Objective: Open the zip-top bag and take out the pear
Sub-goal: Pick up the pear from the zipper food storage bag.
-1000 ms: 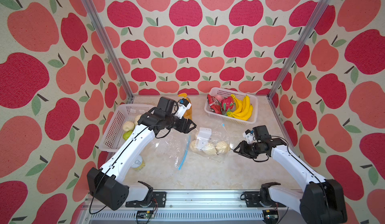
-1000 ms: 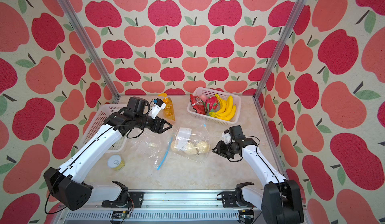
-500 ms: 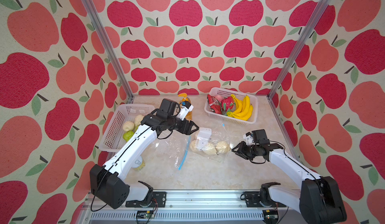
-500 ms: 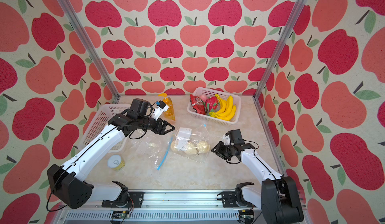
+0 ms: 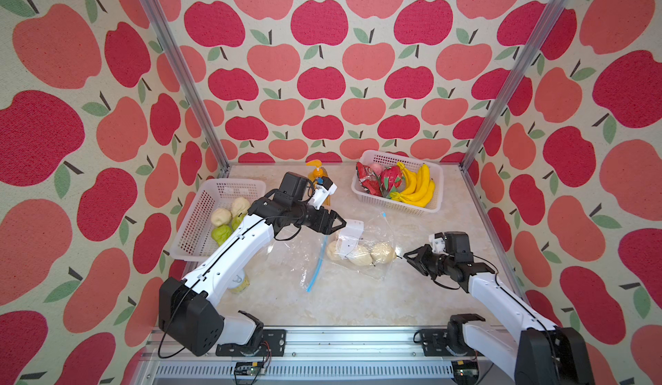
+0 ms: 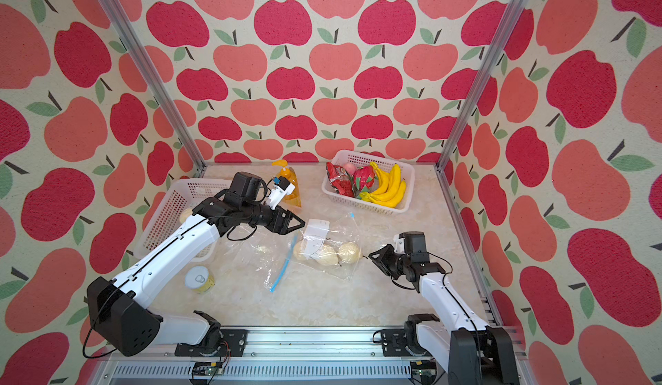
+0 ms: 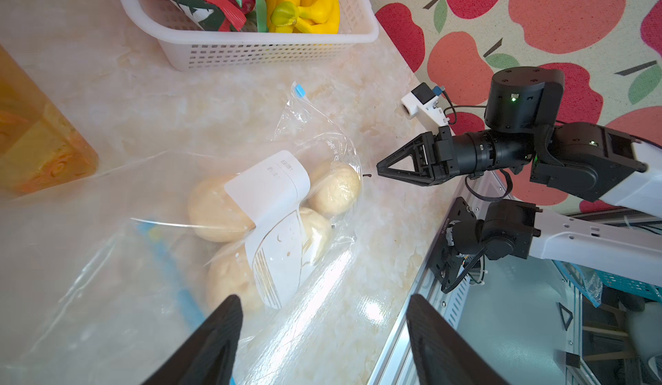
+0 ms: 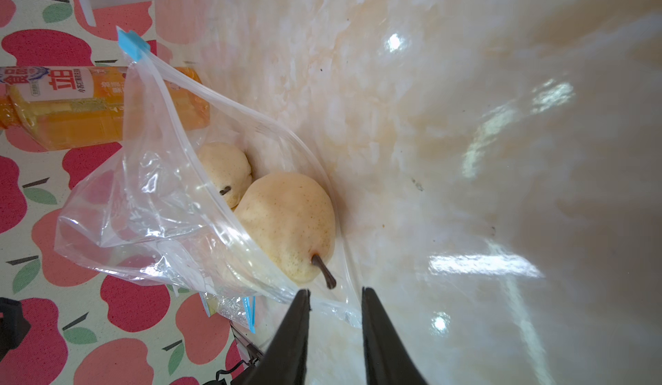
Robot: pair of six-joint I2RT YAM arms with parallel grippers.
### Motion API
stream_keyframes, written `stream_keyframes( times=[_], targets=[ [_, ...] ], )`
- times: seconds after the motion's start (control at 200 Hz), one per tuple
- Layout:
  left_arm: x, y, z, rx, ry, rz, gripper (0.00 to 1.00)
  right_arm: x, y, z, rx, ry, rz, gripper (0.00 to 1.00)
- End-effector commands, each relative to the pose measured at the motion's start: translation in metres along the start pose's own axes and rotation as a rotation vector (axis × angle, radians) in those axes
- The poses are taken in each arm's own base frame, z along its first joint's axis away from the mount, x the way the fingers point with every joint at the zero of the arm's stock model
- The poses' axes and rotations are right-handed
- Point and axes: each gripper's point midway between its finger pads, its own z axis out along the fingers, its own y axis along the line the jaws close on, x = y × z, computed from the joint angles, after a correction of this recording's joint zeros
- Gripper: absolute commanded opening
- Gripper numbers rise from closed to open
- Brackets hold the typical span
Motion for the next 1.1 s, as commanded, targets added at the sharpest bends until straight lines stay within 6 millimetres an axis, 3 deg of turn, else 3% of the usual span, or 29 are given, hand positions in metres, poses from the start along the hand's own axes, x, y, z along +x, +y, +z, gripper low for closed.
stream_keyframes(
  times=[0.0,0.455,1.096],
  targets=[
    [0.000,-0.004,0.009,0.051,0.004,-0.014,0.76,0.001,0.009,0.004,-0.066,0.027,0.016,0.28],
    [0.014,0.002,0.029,0.050,0.130,-0.085,0.75,0.003,-0.001,0.013,-0.052,0.047,0.062,0.25],
    [0.015,-0.005,0.033,0.064,0.134,-0.060,0.75,0.003,0.002,0.023,-0.099,0.079,0.051,0.16]
  ],
)
